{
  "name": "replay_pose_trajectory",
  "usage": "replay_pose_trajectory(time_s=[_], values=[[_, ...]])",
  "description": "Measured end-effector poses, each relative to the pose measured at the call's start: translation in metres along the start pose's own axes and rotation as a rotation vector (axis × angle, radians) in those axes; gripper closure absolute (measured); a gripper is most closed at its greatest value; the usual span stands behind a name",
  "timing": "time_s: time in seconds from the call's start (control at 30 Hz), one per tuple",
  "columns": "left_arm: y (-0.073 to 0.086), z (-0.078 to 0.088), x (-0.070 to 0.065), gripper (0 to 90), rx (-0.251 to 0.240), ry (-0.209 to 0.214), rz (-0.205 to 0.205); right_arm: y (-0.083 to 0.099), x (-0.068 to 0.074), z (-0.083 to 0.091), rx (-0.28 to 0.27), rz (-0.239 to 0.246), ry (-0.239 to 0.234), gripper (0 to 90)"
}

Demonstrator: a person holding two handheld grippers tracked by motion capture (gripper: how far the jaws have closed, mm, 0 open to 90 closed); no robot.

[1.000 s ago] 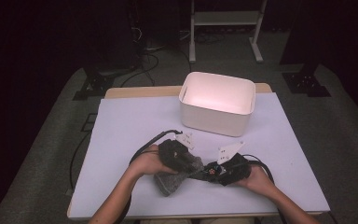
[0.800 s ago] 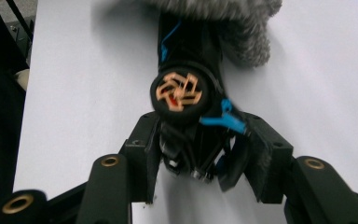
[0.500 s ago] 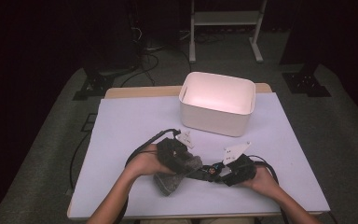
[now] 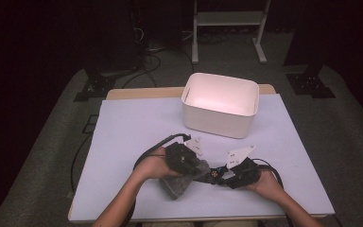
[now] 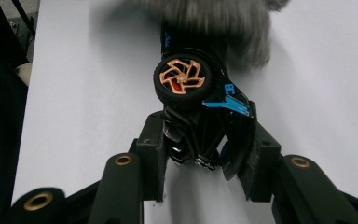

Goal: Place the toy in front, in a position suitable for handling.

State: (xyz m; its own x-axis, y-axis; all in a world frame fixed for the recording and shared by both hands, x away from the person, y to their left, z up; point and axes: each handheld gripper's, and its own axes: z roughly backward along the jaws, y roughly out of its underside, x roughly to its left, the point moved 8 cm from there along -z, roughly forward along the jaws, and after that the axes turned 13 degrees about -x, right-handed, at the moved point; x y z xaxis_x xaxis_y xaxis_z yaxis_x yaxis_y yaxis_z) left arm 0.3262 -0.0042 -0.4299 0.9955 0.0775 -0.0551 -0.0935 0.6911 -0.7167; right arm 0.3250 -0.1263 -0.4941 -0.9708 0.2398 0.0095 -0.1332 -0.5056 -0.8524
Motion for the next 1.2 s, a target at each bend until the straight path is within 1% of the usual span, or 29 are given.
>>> replay_pose_trajectory(time_s=[0.1, 0.17, 0.27, 0.33, 0.4, 0.47, 0.5, 0.57, 0.6, 0.73, 0.8, 0.83, 0.9, 0.97, 1.03, 1.07, 1.13, 1.2], values=[[-0.012, -0.016, -0.004, 81.2, 0.007, 0.033, -0.03, -0.002, 0.001, -0.003, -0.003, 0.011, 0.003, 57.1], [-0.015, -0.024, -0.005, 81.1, 0.021, 0.042, -0.039, -0.002, 0.002, -0.003, -0.001, 0.009, 0.003, 57.1], [-0.013, -0.02, -0.002, 81.2, 0.03, 0.033, -0.035, -0.001, 0.001, -0.003, -0.005, 0.008, 0.004, 57.1], [-0.008, -0.013, 0.0, 81.2, 0.044, 0.01, -0.025, -0.001, 0.001, -0.003, -0.007, 0.011, 0.001, 57.1], [0.0, -0.005, 0.004, 81.2, 0.051, -0.011, -0.027, -0.001, 0.001, -0.003, -0.006, 0.005, 0.002, 57.1], [0.006, 0.001, 0.008, 81.2, 0.024, -0.009, 0.008, -0.002, 0.001, -0.004, -0.006, 0.01, 0.004, 57.1], [0.006, 0.001, 0.008, 81.2, 0.017, -0.008, 0.017, -0.002, 0.001, -0.004, -0.01, 0.01, 0.006, 57.1], [0.004, -0.001, 0.007, 81.3, 0.012, -0.003, 0.014, -0.003, 0.001, -0.006, -0.011, 0.012, 0.008, 57.1], [0.002, -0.004, 0.006, 81.2, 0.009, 0.007, 0.007, -0.003, 0.001, -0.006, -0.009, 0.012, 0.01, 57.1], [-0.014, -0.019, 0.003, 81.2, -0.005, 0.037, -0.014, -0.004, 0.001, -0.008, -0.013, 0.013, 0.011, 57.1], [-0.019, -0.026, 0.003, 81.1, -0.004, 0.05, -0.024, -0.004, 0.001, -0.009, -0.017, 0.009, 0.009, 57.0], [-0.019, -0.026, 0.003, 80.9, -0.004, 0.05, -0.024, -0.004, 0.0, -0.009, -0.021, 0.007, 0.007, 57.0], [-0.023, -0.031, 0.004, 80.6, -0.02, 0.06, -0.003, -0.004, 0.0, -0.009, -0.026, 0.001, 0.005, 57.0], [-0.022, -0.03, 0.006, 80.2, -0.034, 0.061, 0.019, -0.004, 0.0, -0.009, -0.03, -0.008, 0.002, 57.0], [-0.019, -0.028, 0.006, 80.2, -0.036, 0.06, 0.019, -0.004, 0.0, -0.009, -0.031, -0.012, 0.001, 57.0], [-0.018, -0.026, 0.006, 80.3, -0.032, 0.057, 0.013, -0.004, 0.0, -0.009, -0.03, -0.011, 0.001, 57.0], [-0.014, -0.022, 0.005, 80.2, -0.028, 0.047, 0.009, -0.004, 0.0, -0.009, -0.029, -0.005, 0.003, 57.1], [-0.008, -0.014, 0.007, 80.0, -0.018, 0.026, 0.014, -0.003, 0.0, -0.009, -0.026, -0.001, 0.003, 57.1]])
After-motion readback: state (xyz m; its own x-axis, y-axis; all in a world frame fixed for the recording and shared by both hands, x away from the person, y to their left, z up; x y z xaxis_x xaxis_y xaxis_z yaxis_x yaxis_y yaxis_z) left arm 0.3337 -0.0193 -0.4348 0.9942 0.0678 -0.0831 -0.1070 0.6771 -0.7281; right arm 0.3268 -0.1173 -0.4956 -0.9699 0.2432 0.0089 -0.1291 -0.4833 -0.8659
